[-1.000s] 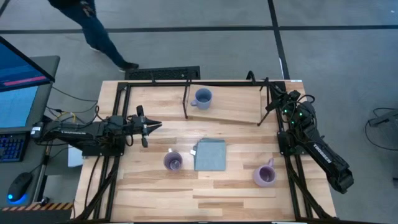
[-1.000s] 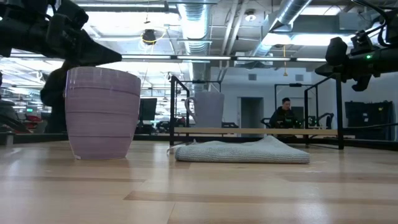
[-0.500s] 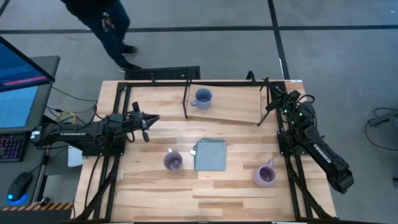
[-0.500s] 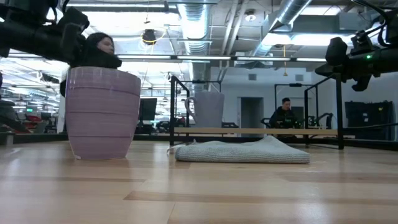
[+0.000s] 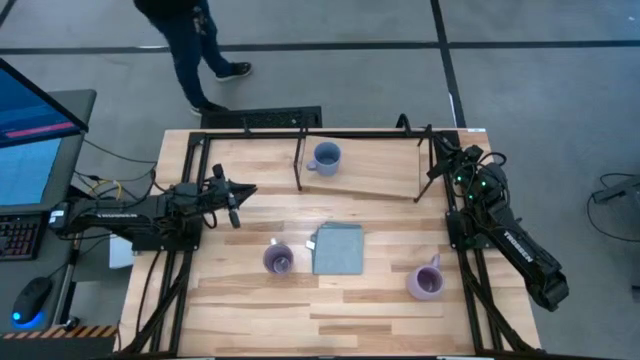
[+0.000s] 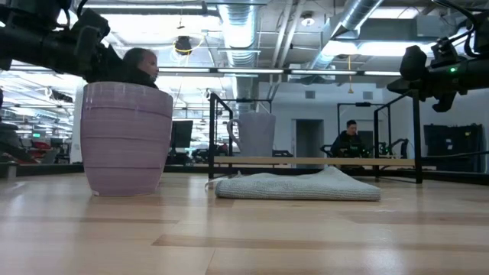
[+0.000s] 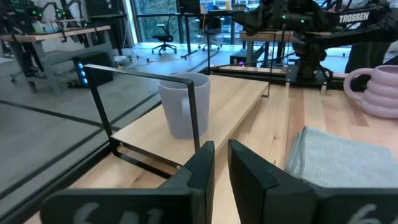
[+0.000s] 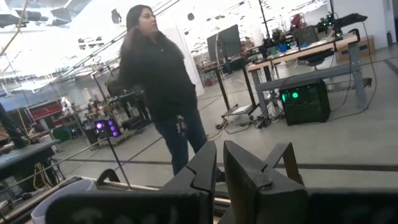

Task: Stack small to large cups/mugs on shelf
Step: Put the left violet cup on the shelf

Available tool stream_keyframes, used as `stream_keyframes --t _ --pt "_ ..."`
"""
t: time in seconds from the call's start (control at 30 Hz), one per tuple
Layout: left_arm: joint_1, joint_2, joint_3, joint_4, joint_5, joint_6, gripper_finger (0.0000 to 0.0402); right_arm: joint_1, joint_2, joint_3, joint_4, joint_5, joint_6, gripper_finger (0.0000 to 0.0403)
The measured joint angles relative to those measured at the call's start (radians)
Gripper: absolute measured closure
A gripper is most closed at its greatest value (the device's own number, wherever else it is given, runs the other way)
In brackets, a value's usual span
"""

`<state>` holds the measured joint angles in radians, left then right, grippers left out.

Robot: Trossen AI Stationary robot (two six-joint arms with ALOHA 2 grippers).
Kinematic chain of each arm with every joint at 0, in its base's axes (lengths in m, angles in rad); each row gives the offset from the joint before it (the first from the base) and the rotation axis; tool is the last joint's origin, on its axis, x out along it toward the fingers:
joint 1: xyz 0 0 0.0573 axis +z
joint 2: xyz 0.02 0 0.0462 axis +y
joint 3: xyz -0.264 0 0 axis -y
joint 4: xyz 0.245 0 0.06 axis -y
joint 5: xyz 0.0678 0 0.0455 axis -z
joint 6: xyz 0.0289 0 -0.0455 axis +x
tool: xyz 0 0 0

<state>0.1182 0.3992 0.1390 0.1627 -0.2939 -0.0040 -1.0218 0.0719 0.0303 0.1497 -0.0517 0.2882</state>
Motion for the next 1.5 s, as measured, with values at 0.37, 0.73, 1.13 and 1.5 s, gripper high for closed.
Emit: stream_keyframes --t 0.37,0.73,1.13,1.5 --pt "0.000 0.000 0.000 0.000 -0.001 0.009 0.0366 0.000 0.000 0.000 0.000 0.000 0.000 0.0347" --pt "0.000 0.000 0.000 -0.065 -0.002 0.016 0.0365 0.000 0.000 0.000 0.030 0.000 0.000 0.0347" --pt "0.000 0.000 0.000 -0.071 -0.002 0.000 0.0365 0.000 0.000 0.052 0.128 -0.216 -0.162 0.0347" --pt "0.000 0.000 0.000 -0.074 -0.002 0.000 0.0366 0.001 0.000 0.231 -0.102 -0.369 -0.166 0.0347"
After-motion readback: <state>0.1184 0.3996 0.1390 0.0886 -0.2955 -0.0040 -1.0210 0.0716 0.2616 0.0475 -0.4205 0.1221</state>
